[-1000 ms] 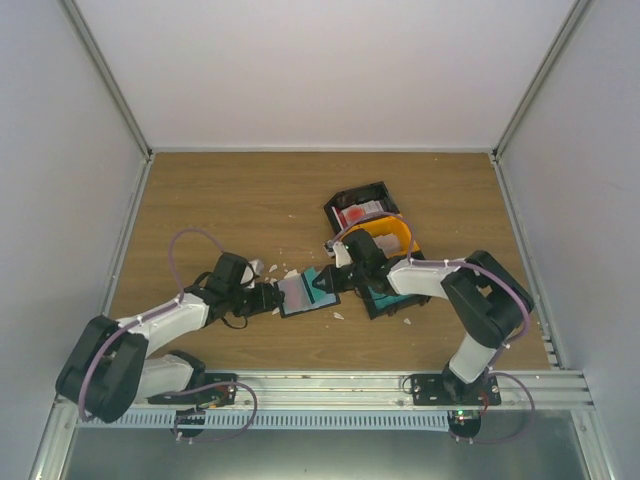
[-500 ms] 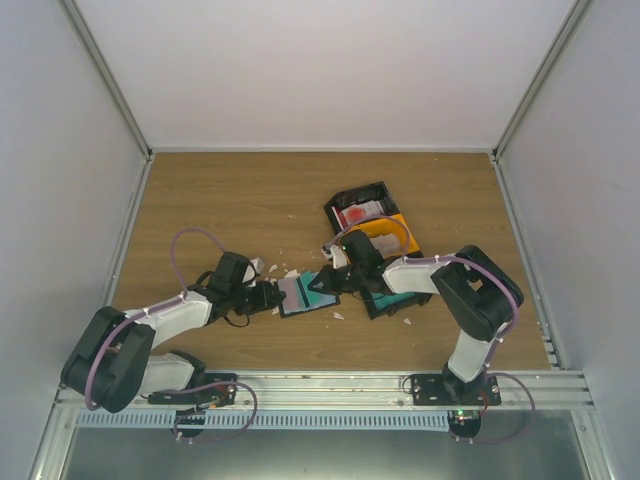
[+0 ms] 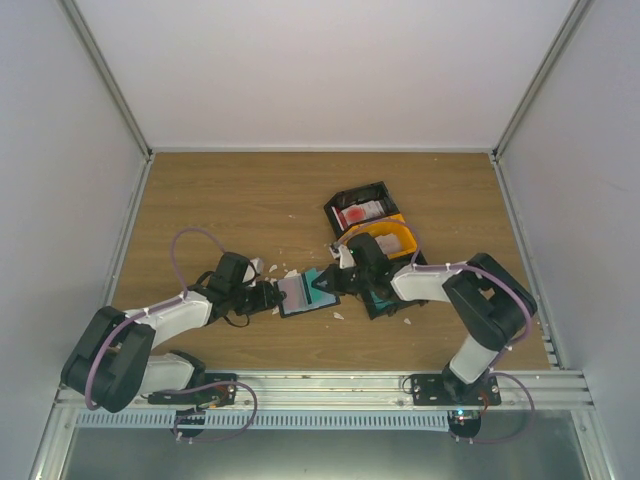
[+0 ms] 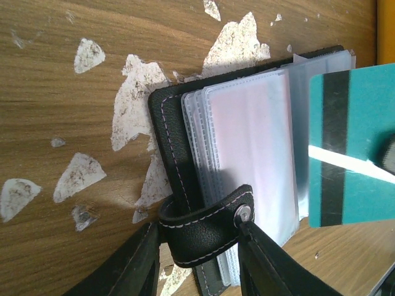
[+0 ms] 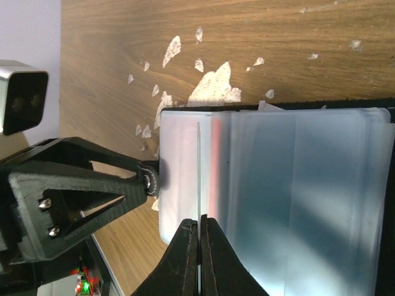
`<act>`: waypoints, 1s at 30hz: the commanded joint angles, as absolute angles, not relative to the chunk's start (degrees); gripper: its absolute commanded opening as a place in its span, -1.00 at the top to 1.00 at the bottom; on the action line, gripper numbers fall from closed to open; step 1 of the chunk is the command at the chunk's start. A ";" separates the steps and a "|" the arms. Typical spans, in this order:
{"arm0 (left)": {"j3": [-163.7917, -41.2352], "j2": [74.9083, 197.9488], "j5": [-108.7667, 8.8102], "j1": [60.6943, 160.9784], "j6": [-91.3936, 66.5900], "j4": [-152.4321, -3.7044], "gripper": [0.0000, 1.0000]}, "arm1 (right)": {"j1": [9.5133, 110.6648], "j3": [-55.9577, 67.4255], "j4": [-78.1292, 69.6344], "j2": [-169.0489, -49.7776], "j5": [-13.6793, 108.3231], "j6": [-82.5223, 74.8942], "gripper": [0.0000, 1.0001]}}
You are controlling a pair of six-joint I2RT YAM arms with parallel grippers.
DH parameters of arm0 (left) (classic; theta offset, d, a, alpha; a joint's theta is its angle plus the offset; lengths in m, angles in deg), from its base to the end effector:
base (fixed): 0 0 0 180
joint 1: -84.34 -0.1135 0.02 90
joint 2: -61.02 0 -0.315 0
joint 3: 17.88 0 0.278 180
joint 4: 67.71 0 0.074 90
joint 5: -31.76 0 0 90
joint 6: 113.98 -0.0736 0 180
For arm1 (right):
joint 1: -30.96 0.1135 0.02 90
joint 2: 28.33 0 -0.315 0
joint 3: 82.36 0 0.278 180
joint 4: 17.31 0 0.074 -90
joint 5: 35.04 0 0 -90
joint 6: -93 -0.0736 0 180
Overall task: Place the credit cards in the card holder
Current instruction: Insert the credit card into the card holder.
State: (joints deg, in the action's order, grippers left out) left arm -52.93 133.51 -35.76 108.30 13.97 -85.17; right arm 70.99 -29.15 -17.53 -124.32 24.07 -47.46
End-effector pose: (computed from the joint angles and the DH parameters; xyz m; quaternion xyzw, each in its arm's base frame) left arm 0.1966 -0.1181 0.1287 -0.0555 0.9354 -0.3115 0.1580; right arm 0.2498 0.2592 0.1452 -0.0265 0.8885 0.4470 0.0999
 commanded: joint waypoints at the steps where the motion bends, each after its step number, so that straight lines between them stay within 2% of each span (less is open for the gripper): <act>1: -52.15 133.79 -37.09 108.52 13.61 -85.43 0.23 | 70.57 -28.49 -20.25 -127.80 23.34 -49.67 0.99; 12: -52.32 135.07 -35.18 108.55 13.46 -84.34 0.23 | 71.28 -27.99 -22.41 -131.57 21.00 -50.27 0.99; 17: -51.99 135.89 -34.69 108.56 13.36 -83.78 0.36 | 71.74 -28.31 -23.78 -132.95 20.36 -51.80 0.99; 30: -51.61 135.31 -34.72 108.57 13.07 -83.67 0.35 | 75.55 -26.93 -24.03 -136.69 21.08 -54.41 0.99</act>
State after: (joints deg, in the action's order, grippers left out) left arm -52.89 134.80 -34.54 108.30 13.93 -83.77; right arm 73.07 -27.49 -26.45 -133.96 20.29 -53.31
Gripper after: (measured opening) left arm 0.324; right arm 0.009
